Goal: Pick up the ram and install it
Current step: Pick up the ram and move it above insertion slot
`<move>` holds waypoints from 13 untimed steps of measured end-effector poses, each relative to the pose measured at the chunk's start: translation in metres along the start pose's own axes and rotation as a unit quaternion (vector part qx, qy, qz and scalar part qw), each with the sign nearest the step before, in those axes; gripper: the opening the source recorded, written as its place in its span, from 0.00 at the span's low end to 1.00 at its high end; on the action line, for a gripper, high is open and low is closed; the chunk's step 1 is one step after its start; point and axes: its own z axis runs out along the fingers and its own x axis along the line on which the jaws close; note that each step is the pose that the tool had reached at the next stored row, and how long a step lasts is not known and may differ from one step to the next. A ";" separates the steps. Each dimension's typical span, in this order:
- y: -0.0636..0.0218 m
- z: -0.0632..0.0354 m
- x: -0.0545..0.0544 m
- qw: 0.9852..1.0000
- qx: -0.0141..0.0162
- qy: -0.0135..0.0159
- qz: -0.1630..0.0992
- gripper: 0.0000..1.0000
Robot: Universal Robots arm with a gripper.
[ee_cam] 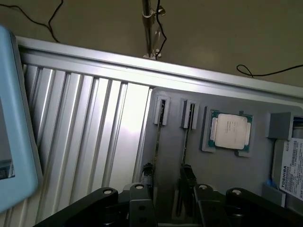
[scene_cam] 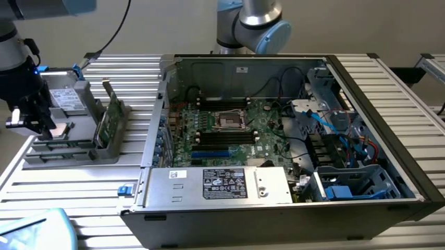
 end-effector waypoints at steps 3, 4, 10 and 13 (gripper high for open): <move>0.0005 0.0031 0.000 1.000 0.005 0.001 0.001 0.37; 0.0008 0.0041 0.000 1.000 0.007 0.002 0.001 0.37; 0.0032 0.0112 -0.001 1.000 0.013 0.005 0.001 0.37; 0.0032 0.0146 0.000 1.000 0.013 0.006 0.001 0.37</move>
